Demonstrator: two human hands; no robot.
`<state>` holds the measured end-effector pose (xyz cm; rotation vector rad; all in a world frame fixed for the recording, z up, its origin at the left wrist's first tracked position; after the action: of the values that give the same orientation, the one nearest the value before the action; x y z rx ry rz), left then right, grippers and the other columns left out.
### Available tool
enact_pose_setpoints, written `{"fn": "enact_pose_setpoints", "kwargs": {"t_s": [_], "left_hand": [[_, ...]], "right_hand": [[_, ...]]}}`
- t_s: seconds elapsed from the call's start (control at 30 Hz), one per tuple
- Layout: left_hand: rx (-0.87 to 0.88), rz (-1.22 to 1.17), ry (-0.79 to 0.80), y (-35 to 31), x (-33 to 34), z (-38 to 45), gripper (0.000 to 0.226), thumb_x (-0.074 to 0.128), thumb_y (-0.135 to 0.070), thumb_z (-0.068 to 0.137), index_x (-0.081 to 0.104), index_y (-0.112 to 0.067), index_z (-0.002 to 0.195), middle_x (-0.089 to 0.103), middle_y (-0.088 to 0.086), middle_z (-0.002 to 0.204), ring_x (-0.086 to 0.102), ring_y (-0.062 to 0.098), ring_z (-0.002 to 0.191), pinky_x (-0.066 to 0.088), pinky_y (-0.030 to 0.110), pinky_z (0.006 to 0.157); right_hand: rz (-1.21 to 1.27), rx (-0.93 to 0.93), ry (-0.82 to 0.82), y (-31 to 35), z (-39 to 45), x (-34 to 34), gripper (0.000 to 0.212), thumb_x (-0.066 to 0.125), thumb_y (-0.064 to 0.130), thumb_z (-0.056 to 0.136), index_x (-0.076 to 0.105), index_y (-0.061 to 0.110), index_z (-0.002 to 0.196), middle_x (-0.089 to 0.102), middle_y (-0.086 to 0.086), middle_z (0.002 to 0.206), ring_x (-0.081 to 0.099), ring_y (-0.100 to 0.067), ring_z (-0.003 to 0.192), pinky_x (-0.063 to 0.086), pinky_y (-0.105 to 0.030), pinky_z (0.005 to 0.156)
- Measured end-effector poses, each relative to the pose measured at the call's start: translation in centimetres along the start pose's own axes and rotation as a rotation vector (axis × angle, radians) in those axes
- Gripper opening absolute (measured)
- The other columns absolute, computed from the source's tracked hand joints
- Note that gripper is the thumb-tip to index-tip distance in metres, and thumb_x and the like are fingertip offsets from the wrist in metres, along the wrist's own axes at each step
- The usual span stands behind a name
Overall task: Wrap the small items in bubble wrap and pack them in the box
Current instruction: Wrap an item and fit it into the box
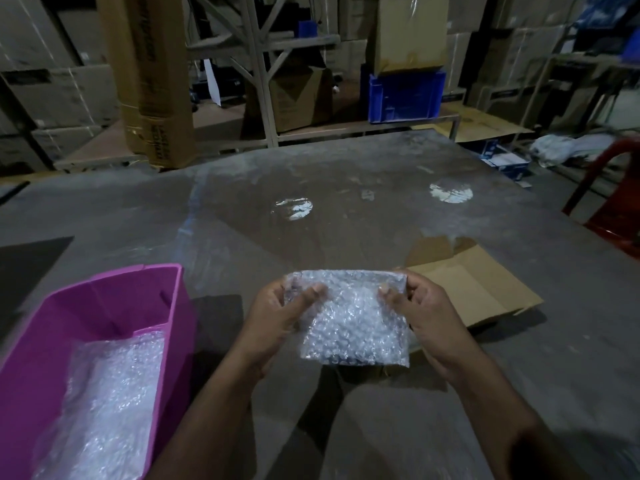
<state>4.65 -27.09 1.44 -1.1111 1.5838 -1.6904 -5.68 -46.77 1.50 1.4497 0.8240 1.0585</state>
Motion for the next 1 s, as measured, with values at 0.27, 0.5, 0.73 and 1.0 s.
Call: {"fn": "enact_pose_setpoints", "kwargs": {"t_s": [0.27, 0.5, 0.73, 1.0], "left_hand": [[0.037, 0.001, 0.165, -0.8, -1.0, -0.2, 0.024, 0.072, -0.011, 0.087, 0.068, -0.007, 0.111, 0.073, 0.015, 0.101, 0.067, 0.024, 0.087, 0.058, 0.039, 0.077], [-0.012, 0.049, 0.17, -0.9, -1.2, -0.8, 0.022, 0.058, 0.002, 0.096, 0.076, -0.008, 0.091, 0.076, 0.0, 0.085, 0.065, 0.004, 0.066, 0.05, 0.016, 0.058], [0.012, 0.045, 0.142, -0.7, -1.2, -0.8, 0.019, 0.079, -0.02, 0.083, 0.078, -0.009, 0.098, 0.076, 0.015, 0.094, 0.064, 0.026, 0.082, 0.053, 0.029, 0.07], [0.038, 0.117, 0.118, -1.0, -1.2, -0.6, 0.02, 0.084, -0.007, 0.074, 0.072, -0.008, 0.09, 0.075, 0.012, 0.084, 0.068, 0.02, 0.072, 0.058, 0.029, 0.063]], "right_hand": [[-0.017, 0.009, 0.016, 0.0, -1.0, 0.9, 0.023, 0.056, 0.012, 0.102, 0.076, 0.02, 0.109, 0.073, -0.005, 0.117, 0.069, -0.026, 0.108, 0.058, -0.045, 0.087], [-0.065, 0.051, -0.011, 0.3, -1.9, 1.3, 0.033, 0.048, 0.008, 0.101, 0.077, 0.019, 0.092, 0.076, -0.005, 0.103, 0.07, -0.022, 0.089, 0.054, -0.032, 0.067], [-0.08, -0.051, -0.067, 0.4, -2.2, 1.0, 0.023, 0.071, 0.023, 0.085, 0.074, 0.007, 0.1, 0.077, -0.007, 0.098, 0.072, -0.023, 0.089, 0.059, -0.033, 0.075], [-0.042, -0.044, -0.092, 0.0, -1.9, 0.6, 0.021, 0.076, 0.003, 0.083, 0.071, 0.006, 0.104, 0.076, -0.013, 0.095, 0.072, -0.027, 0.084, 0.061, -0.043, 0.072]]}}
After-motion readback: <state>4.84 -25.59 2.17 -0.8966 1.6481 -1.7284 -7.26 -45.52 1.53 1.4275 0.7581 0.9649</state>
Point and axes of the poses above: each hand's wrist, its own z-axis towards the middle knuckle, its own x-axis out of the palm, y = z × x, the point moved 2 cm from there along z, towards the middle knuckle
